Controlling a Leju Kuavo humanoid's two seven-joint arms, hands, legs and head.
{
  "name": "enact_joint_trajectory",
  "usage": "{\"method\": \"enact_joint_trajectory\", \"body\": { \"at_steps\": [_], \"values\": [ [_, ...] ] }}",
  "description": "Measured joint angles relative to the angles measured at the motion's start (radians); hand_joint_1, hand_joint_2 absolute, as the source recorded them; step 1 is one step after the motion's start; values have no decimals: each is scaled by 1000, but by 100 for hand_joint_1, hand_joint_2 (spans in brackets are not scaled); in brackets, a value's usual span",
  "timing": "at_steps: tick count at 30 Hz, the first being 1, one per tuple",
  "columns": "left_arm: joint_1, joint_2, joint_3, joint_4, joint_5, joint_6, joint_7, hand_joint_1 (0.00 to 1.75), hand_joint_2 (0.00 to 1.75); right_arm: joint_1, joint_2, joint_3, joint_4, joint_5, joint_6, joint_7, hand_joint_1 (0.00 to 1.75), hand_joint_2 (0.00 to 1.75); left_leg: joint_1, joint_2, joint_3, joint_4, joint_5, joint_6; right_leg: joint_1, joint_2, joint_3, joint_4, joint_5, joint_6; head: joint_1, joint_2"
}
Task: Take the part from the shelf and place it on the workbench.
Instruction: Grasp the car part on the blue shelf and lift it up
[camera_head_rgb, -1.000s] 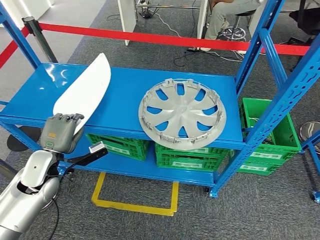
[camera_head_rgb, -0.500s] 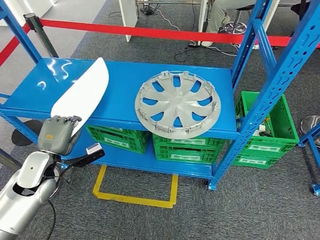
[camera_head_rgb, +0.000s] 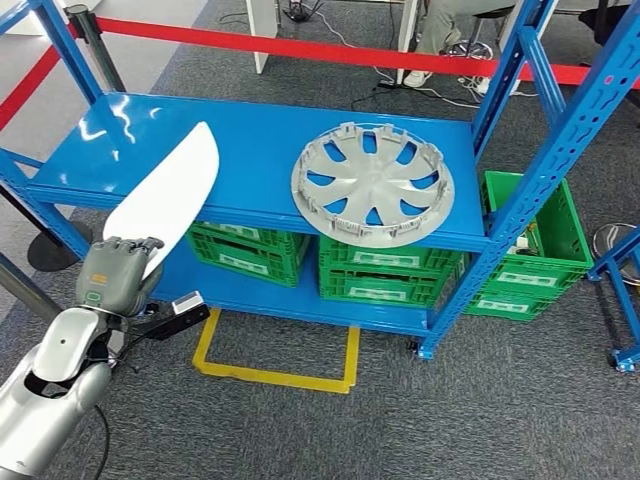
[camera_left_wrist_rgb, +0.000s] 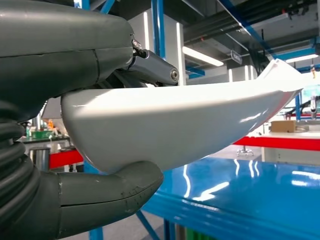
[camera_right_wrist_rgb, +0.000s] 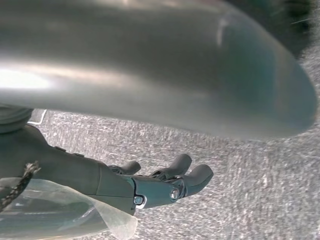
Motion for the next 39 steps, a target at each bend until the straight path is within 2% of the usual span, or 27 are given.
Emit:
{"method": "enact_joint_trajectory", "body": {
  "at_steps": [2, 3, 5, 7, 9, 10, 11, 12, 13, 15, 17, 18, 20, 21, 22, 24, 25, 26, 27, 28, 30, 32, 33, 35, 36, 37, 39],
  "values": [
    [2, 1, 4, -1, 0, 5, 0, 175, 175, -2, 0, 0, 1, 1, -3, -1, 0, 0, 0, 1, -11, 2, 15, -8, 7, 1, 71, -112, -9, -12, -1, 0],
    [4, 2, 6, -2, 0, 7, 0, 175, 175, -2, 0, 0, 2, 1, -5, -2, 0, 0, 2, 1, -14, 1, 24, -14, 10, 1, 81, -132, -12, -16, -1, 0],
    [10, 4, 10, -3, 1, 11, -2, 175, 175, 1, 1, 0, 2, 2, -12, -7, 0, 0, 5, 1, -20, 0, 30, -25, 10, -1, 70, -141, 5, -24, 0, 0],
    [18, 8, 15, -6, 1, 15, -3, 175, 175, 1, 2, 0, 2, 1, -21, -13, 0, 0, 9, 0, -37, 43, -26, -38, 5, -6, 53, -148, 27, -39, -2, 0],
    [26, 9, 21, -7, 1, 20, -5, 175, 175, 1, 3, 0, 2, -1, -25, -21, 0, 0, 17, 1, -66, 160, -126, -50, 3, -9, 30, -148, 48, -45, -4, 0],
    [32, 10, 23, -8, 1, 23, -6, 175, 175, 2, 3, 0, 2, -2, -26, -25, 0, 0, 22, 1, -77, 224, -159, -56, 3, -10, 16, -147, 58, -44, -4, 0],
    [37, 10, 25, -8, 1, 26, -7, 175, 175, 2, 3, 0, 2, -3, -25, -28, 0, 0, 26, 1, -78, 269, -168, -61, 2, -11, 1, -145, 68, -41, -4, 0],
    [42, 11, 27, -8, 1, 30, -10, 175, 175, 3, 3, 0, 2, -3, -24, -32, 0, 0, 30, 1, -66, 285, -153, -65, 0, -12, -15, -141, 78, -37, -4, 0],
    [45, 11, 29, -8, 1, 33, -12, 175, 175, 3, 4, 0, 2, -4, -22, -35, 0, 0, 34, 1, -38, 264, -124, -70, -3, -13, -32, -136, 88, -33, -3, 0],
    [47, 12, 34, -8, 1, 40, -16, 175, 175, 3, 4, 0, 3, -5, -20, -40, 0, 0, 41, 1, 56, 144, -85, -78, -6, -14, -62, -120, 102, -21, -5, 0],
    [48, 12, 40, -11, 1, 44, -18, 175, 175, 2, 5, 0, 3, -5, -20, -42, 0, 0, 40, -1, 132, 26, -105, -71, -5, -14, -80, -107, 115, -7, -7, 0],
    [50, 13, 42, -12, 1, 44, -20, 175, 175, 2, 5, 0, 4, -5, -20, -43, 0, 0, 37, -2, 145, -1, -118, -63, -5, -14, -85, -106, 123, 0, -7, 0],
    [54, 13, 44, -13, 5, 44, -23, 175, 175, 4, 5, 0, 4, -3, -21, -43, 0, 0, 34, 0, 134, -8, -111, -42, -7, -13, -91, -109, 137, 12, -7, 0],
    [56, 13, 44, -13, 7, 44, -25, 175, 175, 6, 5, 0, 4, -2, -22, -42, 0, 0, 33, 1, 125, -8, -101, -32, -9, -12, -99, -102, 122, 17, -6, 0],
    [57, 13, 45, -13, 9, 43, -27, 175, 175, 8, 5, 0, 4, -1, -23, -42, 0, 0, 32, 3, 114, -9, -90, -22, -10, -10, -111, -76, 89, 20, -5, 0],
    [58, 12, 47, -13, 12, 40, -30, 175, 175, 8, 5, 0, 4, 0, -26, -41, 0, 0, 28, 4, 87, -8, -67, -9, -10, -7, -147, 36, -13, 22, -2, 0],
    [59, 12, 48, -14, 15, 38, -31, 175, 175, 8, 5, 0, 4, 1, -26, -40, 0, 0, 24, 4, 72, -7, -56, -6, -9, -6, -161, 104, -52, 21, -2, 0],
    [61, 12, 49, -14, 17, 36, -32, 175, 175, 7, 5, 0, 4, 2, -26, -39, 0, 0, 19, 4, 56, -5, -45, -4, -7, -5, -167, 157, -69, 19, -2, 0],
    [64, 12, 50, -14, 20, 35, -33, 175, 175, 7, 5, 0, 4, 4, -27, -38, 0, 0, 14, 4, 42, -4, -34, -2, -4, -5, -158, 181, -64, 14, -2, 0],
    [66, 12, 51, -14, 22, 35, -33, 175, 175, 7, 5, 0, 4, 5, -27, -37, 0, 0, 9, 4, 29, -3, -25, -1, -1, -5, -130, 166, -42, 6, -2, 0],
    [69, 12, 53, -14, 24, 35, -35, 175, 175, 6, 4, 0, 4, 6, -29, -36, 0, 0, 1, 3, 9, -2, -8, 0, 12, -2, -32, 45, 0, -19, -3, 0],
    [69, 12, 55, -14, 25, 35, -36, 175, 175, 3, 3, 0, 7, 6, -32, -36, 0, 0, -2, 3, -3, -1, 8, -5, 24, 0, 61, -93, -1, -40, -4, 0],
    [69, 12, 56, -14, 26, 35, -37, 175, 175, 2, 2, 0, 8, 7, -33, -36, 0, 0, -1, 3, -7, -2, 17, -9, 28, 0, 83, -130, -8, -44, -4, 0],
    [69, 12, 57, -15, 27, 31, -37, 175, 175, 2, 5, 1, 8, 7, -35, -34, 0, 0, 2, 3, -16, -3, 31, -18, 28, -2, 86, -153, 2, -44, -2, 0],
    [69, 13, 57, -16, 27, 29, -37, 175, 175, 2, 6, 1, 8, 7, -35, -33, 0, 0, 3, 3, -21, 1, 23, -24, 25, -4, 81, -158, 14, -47, -2, 0],
    [69, 13, 57, -16, 27, 27, -37, 175, 175, 1, 7, 1, 8, 7, -35, -33, 0, 0, 4, 2, -29, 21, -4, -29, 22, -7, 72, -163, 27, -51, -3, 0],
    [68, 14, 58, -17, 27, 25, -37, 175, 175, 0, 8, 1, 9, 7, -36, -32, 0, 0, 10, 1, -56, 117, -97, -42, 18, -10, 48, -166, 49, -55, -4, 0]
  ]
}}
